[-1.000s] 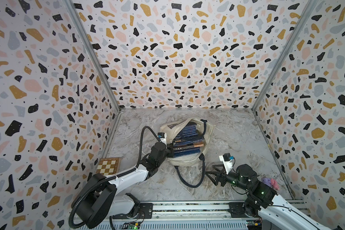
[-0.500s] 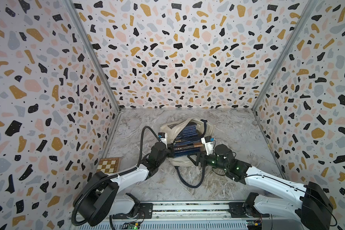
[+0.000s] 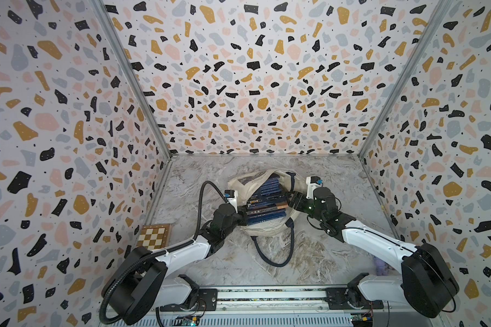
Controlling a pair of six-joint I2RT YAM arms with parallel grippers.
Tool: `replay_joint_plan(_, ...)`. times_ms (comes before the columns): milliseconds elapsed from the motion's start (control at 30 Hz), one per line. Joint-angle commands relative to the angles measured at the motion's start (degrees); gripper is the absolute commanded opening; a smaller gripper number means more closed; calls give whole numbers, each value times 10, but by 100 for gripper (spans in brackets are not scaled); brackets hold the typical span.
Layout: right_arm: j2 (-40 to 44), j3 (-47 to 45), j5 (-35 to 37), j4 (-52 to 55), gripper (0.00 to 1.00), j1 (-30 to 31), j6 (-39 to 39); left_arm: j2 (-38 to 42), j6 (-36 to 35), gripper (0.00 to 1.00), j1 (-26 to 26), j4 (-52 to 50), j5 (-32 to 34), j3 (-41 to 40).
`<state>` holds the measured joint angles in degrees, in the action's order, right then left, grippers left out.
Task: Take out the books from the canvas bag
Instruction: Adjust the canvas bag at the center of the board.
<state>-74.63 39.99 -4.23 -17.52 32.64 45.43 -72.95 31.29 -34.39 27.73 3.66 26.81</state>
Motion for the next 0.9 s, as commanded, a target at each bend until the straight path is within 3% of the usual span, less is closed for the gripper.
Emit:
replay_joint_plan(0, -5, 7, -9, -44, 76, 9, 7, 11, 0, 0, -2, 26, -19, -5)
replay_joint_plan(533, -119, -9, 16, -186, 65, 7, -18, 4, -8, 0, -2, 29, -14, -7)
replay_joint_plan(867, -130, -15, 6, -233, 32, 12, -27, 4, -10, 0, -2, 27, -10, -7)
